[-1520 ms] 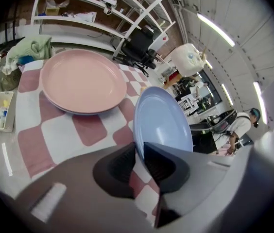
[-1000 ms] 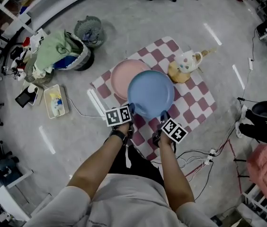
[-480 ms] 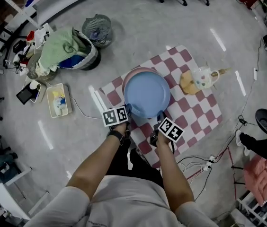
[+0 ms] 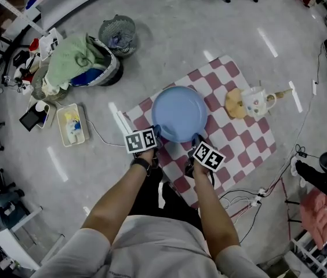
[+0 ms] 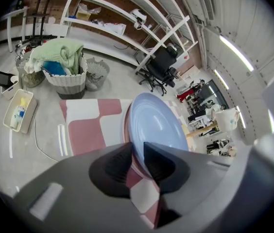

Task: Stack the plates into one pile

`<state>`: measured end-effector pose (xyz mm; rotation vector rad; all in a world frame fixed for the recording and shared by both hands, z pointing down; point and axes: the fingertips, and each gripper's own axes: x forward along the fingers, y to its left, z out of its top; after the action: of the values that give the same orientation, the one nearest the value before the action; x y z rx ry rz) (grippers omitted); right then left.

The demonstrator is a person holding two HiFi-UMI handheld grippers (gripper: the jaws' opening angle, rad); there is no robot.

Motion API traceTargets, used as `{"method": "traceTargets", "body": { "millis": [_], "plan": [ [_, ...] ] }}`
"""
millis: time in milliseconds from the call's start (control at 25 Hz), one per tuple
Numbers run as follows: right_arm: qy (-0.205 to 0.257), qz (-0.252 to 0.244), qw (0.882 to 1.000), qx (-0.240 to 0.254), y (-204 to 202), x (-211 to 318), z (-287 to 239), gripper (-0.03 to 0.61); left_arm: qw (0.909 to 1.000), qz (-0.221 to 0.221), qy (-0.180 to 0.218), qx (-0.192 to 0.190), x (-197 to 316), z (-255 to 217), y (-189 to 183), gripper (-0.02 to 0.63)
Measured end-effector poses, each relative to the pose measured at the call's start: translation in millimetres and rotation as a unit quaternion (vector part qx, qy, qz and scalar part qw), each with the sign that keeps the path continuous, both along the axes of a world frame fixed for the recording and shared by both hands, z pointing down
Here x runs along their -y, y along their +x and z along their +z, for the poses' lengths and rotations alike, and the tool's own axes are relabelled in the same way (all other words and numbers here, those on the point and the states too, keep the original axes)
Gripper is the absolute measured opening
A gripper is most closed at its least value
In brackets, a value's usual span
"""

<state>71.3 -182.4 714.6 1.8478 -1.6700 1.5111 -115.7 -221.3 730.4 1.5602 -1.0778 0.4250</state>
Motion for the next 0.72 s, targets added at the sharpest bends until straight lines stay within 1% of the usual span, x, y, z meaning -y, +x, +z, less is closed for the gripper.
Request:
{"method": "traceTargets", "body": {
  "millis": [80, 160, 280, 360, 560, 640, 720],
  "plan": [
    [-0.006, -0.009, 1.0, -0.015, -1, 2, 3, 0.055, 1.0, 0.009, 0.0, 0.0, 2, 2, 0, 0.049],
    [-0.017, -0.03, 0.998, -0.047, 0, 1, 8, 0.06, 0.9998, 0.018, 0.001, 0.003, 2, 5, 1, 0.051],
    [-0.03, -0.075, 0.991, -0.106, 0, 0, 10, 0.074, 0.9996, 0.025, 0.002, 0.009, 0, 8, 0, 0.063],
    [-0.032, -0.092, 0.987, -0.129, 1, 1, 8, 0.074, 0.9995, 0.026, 0.003, 0.016, -2, 8, -3, 0.064],
    [-0.021, -0.09, 0.984, -0.149, 13, -1, -2, 0.072, 0.9987, 0.022, 0.016, 0.044, -7, 2, -15, 0.063],
    [-0.01, -0.088, 0.985, -0.148, 14, -1, -10, 0.071, 0.9977, 0.021, 0.03, 0.058, -6, -6, -18, 0.063],
    [0.006, -0.092, 0.986, -0.135, 12, -2, -22, 0.069, 0.9963, 0.02, 0.05, 0.067, -4, -19, -17, 0.061]
  ]
}}
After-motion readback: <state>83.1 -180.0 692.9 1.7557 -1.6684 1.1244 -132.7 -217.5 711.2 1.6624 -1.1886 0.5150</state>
